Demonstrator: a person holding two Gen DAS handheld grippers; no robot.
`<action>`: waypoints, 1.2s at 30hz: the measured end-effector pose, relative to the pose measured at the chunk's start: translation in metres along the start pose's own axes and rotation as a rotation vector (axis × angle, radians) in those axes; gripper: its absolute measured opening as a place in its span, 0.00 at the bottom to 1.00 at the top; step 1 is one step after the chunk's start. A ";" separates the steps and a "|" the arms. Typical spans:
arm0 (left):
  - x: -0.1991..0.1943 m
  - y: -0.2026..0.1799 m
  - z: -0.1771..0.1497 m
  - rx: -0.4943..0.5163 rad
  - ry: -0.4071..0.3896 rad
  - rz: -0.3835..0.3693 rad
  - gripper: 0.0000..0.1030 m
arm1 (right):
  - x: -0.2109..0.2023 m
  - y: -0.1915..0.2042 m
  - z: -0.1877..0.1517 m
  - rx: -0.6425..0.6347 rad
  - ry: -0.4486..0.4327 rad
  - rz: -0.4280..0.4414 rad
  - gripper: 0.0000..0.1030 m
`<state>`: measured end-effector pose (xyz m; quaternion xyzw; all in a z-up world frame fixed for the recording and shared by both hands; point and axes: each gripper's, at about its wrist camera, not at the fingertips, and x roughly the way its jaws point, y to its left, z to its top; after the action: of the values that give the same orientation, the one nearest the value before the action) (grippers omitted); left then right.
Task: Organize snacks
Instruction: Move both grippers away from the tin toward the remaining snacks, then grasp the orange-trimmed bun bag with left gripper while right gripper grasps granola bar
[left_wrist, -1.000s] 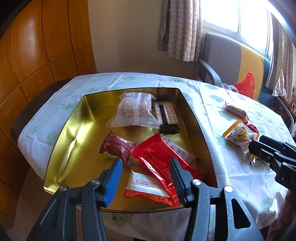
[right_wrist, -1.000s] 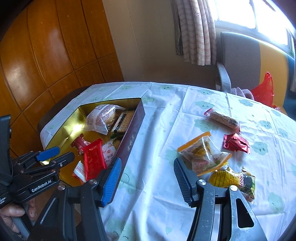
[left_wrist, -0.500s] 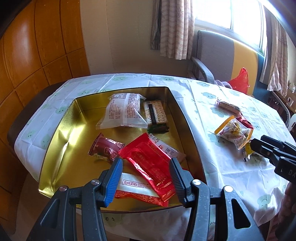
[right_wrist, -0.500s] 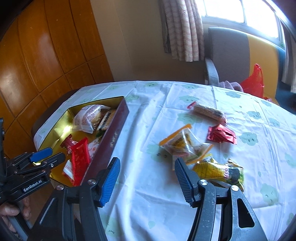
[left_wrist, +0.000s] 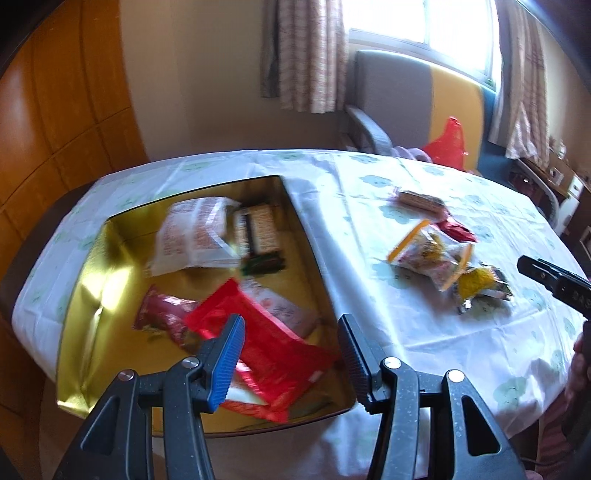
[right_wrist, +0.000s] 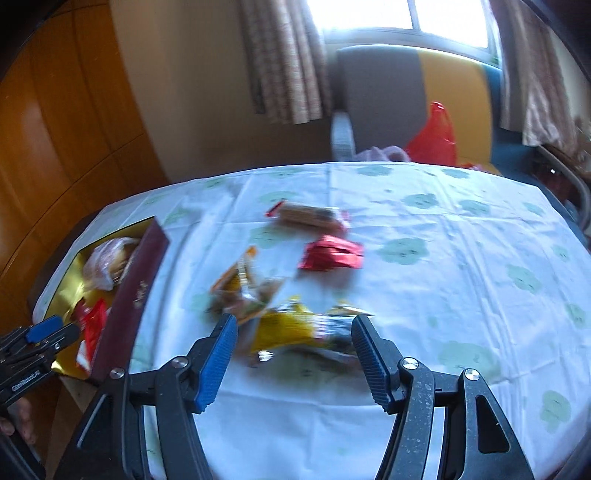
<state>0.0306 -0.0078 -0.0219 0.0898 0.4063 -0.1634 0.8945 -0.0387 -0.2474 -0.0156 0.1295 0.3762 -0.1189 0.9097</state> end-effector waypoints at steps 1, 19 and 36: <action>0.001 -0.005 0.001 0.013 0.002 -0.009 0.52 | -0.001 -0.008 0.000 0.014 -0.002 -0.014 0.63; 0.073 -0.092 0.045 -0.076 0.274 -0.392 0.59 | 0.002 -0.072 -0.021 0.135 0.039 -0.093 0.67; 0.153 -0.115 0.069 -0.106 0.287 -0.273 0.41 | 0.013 -0.100 -0.027 0.173 0.072 -0.105 0.70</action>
<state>0.1312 -0.1685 -0.0953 0.0090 0.5461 -0.2472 0.8004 -0.0786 -0.3337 -0.0578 0.1920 0.4031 -0.1939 0.8735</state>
